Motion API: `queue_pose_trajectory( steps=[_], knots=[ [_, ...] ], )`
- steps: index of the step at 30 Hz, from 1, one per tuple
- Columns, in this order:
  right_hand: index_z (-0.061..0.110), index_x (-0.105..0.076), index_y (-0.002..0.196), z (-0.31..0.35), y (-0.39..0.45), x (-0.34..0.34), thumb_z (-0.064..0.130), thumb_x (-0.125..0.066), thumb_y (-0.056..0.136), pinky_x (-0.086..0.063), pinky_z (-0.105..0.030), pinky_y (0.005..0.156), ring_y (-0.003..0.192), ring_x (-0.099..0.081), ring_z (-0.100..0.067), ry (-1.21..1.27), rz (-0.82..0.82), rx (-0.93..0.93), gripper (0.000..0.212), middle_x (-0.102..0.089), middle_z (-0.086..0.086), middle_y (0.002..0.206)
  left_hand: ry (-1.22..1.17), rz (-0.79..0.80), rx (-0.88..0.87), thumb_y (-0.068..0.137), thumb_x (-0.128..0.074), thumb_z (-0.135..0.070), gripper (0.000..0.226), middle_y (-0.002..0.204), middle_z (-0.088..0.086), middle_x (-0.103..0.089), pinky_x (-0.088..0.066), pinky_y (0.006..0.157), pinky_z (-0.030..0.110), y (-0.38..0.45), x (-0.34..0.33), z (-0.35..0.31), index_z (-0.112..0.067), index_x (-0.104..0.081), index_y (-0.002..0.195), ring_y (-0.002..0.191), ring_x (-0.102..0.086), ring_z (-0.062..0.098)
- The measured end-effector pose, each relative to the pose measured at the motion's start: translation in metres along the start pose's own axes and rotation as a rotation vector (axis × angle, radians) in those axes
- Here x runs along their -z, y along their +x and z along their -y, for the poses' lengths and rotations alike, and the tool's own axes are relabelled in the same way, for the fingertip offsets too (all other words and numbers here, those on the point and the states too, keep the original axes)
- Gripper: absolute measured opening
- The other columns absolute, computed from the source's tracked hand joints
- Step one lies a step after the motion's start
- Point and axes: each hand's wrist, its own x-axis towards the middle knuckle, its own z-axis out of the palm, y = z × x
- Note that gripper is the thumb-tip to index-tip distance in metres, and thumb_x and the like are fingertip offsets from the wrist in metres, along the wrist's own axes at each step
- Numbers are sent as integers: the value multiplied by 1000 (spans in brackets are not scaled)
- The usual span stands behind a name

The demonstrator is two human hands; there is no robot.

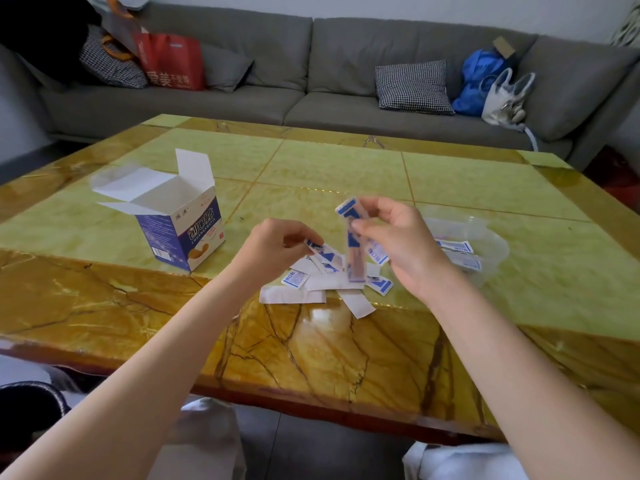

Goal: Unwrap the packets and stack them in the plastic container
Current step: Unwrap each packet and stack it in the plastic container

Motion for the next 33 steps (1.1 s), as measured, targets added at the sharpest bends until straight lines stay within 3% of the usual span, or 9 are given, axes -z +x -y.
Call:
queue_pose_trajectory(
  steps=[6, 11, 13, 16, 19, 23, 28, 30, 33],
  knots=[
    [21, -58, 103, -5, -3, -5, 5, -71, 78, -56, -29, 74, 90, -65, -19, -254, 50, 70, 33, -62, -1, 103, -461, 182, 59, 88, -57, -10, 16, 99, 5, -71, -54, 84, 20, -8, 3, -15, -15, -67, 99, 89, -68, 11],
    [8, -63, 106, -10, -1, -13, 17, -65, 85, -40, -16, 80, 98, -52, -14, -734, 2, 334, 23, -55, -4, 115, -478, 1, 69, 84, -62, -3, 16, 82, 5, -69, -55, 73, 19, -2, -4, -19, -15, -60, 94, 67, -64, 8],
    [7, -60, 99, -12, -2, -13, 22, -55, 91, -38, -23, 74, 88, -50, -15, -830, 57, 343, 17, -56, -2, 96, -507, -11, 50, 84, -62, -1, 21, 81, 5, -68, -55, 76, 23, 0, -4, -21, -18, -57, 96, 71, -64, 13],
    [11, -46, 84, -12, -5, -9, 20, -46, 96, -29, -27, 49, 59, -44, -18, -885, 107, 313, 15, -46, 5, 64, -309, -19, -4, 85, -60, -4, 24, 90, 6, -69, -54, 79, 28, 2, -6, -19, -21, -53, 100, 81, -66, 17],
    [13, -34, 82, -13, -6, -1, 17, -37, 99, -24, -31, 47, 60, -42, -23, -1105, 46, 343, 17, -35, 7, 61, 223, 128, -108, 83, -65, -19, 32, 109, 3, -62, -48, 84, 27, -1, -17, -8, -16, -55, 113, 97, -60, 16],
    [12, -32, 81, -10, -10, 2, 17, -34, 99, -25, -29, 48, 61, -38, -25, -1048, 57, 291, 19, -34, 4, 60, 559, 313, -162, 82, -64, -36, 34, 109, 0, -54, -48, 81, 35, -4, -29, 0, -16, -61, 108, 95, -56, 21],
    [16, -37, 85, -13, -11, 5, 16, -36, 97, -29, -24, 49, 57, -39, -10, -809, 46, 19, 13, -41, 3, 68, 691, 161, -176, 90, -52, -35, 31, 79, 6, -57, -47, 64, 31, 1, -33, -2, -9, -61, 76, 76, -59, 28],
    [15, -42, 100, -15, -10, 8, 17, -41, 94, -38, -28, 54, 69, -49, -17, -662, 36, -120, 6, -49, 0, 81, 563, 78, -96, 89, -51, -43, 46, 63, 9, -54, -41, 55, 30, 0, -33, -2, -5, -61, 67, 59, -49, 29],
    [14, -50, 90, -16, -8, 9, 16, -49, 89, -40, -30, 65, 85, -60, -30, -520, 1, -141, 3, -63, -12, 94, 195, -65, 44, 86, -58, -39, 37, 67, 5, -66, -48, 58, 26, 2, -23, -1, -6, -70, 75, 63, -61, 21]
  ],
)
